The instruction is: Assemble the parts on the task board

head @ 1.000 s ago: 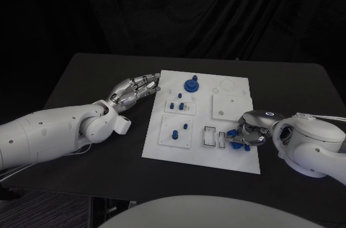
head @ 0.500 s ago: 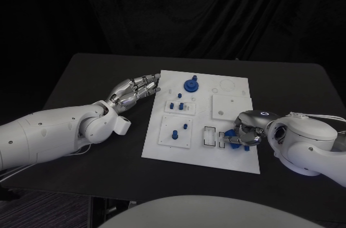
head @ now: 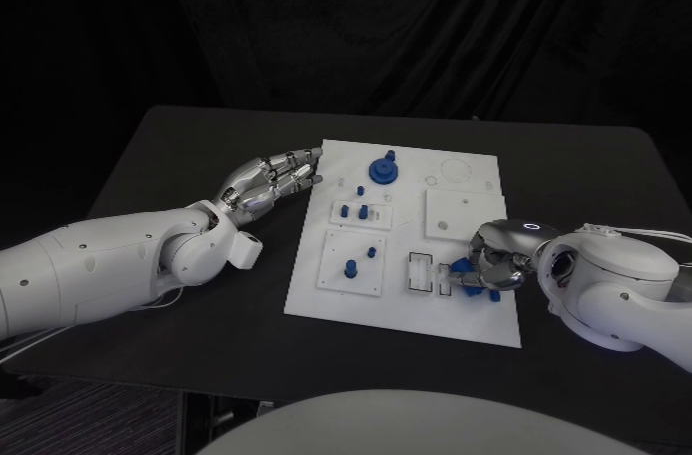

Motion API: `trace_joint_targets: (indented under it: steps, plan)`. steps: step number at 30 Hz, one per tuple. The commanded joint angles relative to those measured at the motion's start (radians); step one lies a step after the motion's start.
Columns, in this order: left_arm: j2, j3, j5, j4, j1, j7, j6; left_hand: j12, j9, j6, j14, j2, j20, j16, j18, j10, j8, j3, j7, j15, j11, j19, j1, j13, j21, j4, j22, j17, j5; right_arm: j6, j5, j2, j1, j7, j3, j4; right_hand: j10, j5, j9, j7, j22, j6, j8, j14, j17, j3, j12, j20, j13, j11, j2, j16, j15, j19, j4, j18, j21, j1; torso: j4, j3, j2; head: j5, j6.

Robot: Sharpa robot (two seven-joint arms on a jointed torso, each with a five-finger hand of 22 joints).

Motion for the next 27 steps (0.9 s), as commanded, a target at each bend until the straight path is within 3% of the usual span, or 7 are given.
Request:
trace_joint_targets:
  steps: [1,12,20,27]
  plan:
    - [0.000,0.001,0.001,0.001,-0.003,0.028,0.016,0.005,0.000,-0.003,0.002,0.007,0.008,0.004,0.017,-0.001,0.004,0.006,0.003,0.007,0.009,-0.002,0.004,0.002,0.004,-0.002,0.001,0.002,0.007,-0.042,0.081,-0.004,-0.008,0.019,-0.006,0.003,0.104,0.006,0.004,-0.001,0.238,0.010,0.006,0.099,0.246,0.061,0.003,0.006,0.263,-0.001,0.020,0.003,-0.001,0.070,-0.068,-0.005,0.004,0.027,0.0006,0.0006,0.000,0.002,0.000]
    - [-0.003,0.001,0.001,0.002,-0.004,0.028,0.016,0.005,0.000,-0.003,0.002,0.007,0.008,0.004,0.017,-0.001,0.004,0.006,0.003,0.007,0.009,-0.002,0.004,0.002,0.004,-0.002,0.001,0.002,0.007,-0.174,0.296,-0.033,0.000,0.041,-0.006,0.034,0.104,0.005,0.009,-0.005,0.241,0.023,0.012,0.101,0.252,0.064,0.003,0.004,0.263,-0.005,0.029,0.006,-0.003,0.074,-0.073,-0.007,0.011,0.020,-0.0004,0.0005,0.000,0.003,0.000]
    - [-0.004,0.001,0.001,0.003,-0.004,0.026,0.015,0.006,0.000,-0.004,0.003,0.008,0.009,0.005,0.017,0.000,0.004,0.007,0.002,0.009,0.011,-0.001,0.005,0.002,0.005,-0.002,0.002,0.002,0.007,-0.201,0.395,-0.043,0.021,0.041,-0.006,0.040,0.104,0.005,0.010,-0.006,0.241,0.023,0.013,0.101,0.252,0.064,0.003,0.004,0.263,-0.006,0.029,0.006,-0.003,0.075,-0.076,-0.007,0.013,0.020,-0.0010,0.0007,-0.001,0.006,0.000]
    - [-0.006,0.001,0.001,0.004,-0.004,0.026,0.014,0.006,0.000,-0.004,0.004,0.008,0.010,0.005,0.017,0.001,0.004,0.007,0.002,0.009,0.011,0.000,0.005,0.002,0.005,-0.002,0.003,0.002,0.007,-0.214,0.476,-0.044,0.035,0.044,-0.006,0.042,0.104,0.005,0.011,-0.007,0.241,0.022,0.013,0.101,0.251,0.065,0.003,0.003,0.263,-0.007,0.029,0.005,-0.004,0.074,-0.081,-0.007,0.012,0.022,-0.0009,-0.0013,-0.001,0.008,0.000]
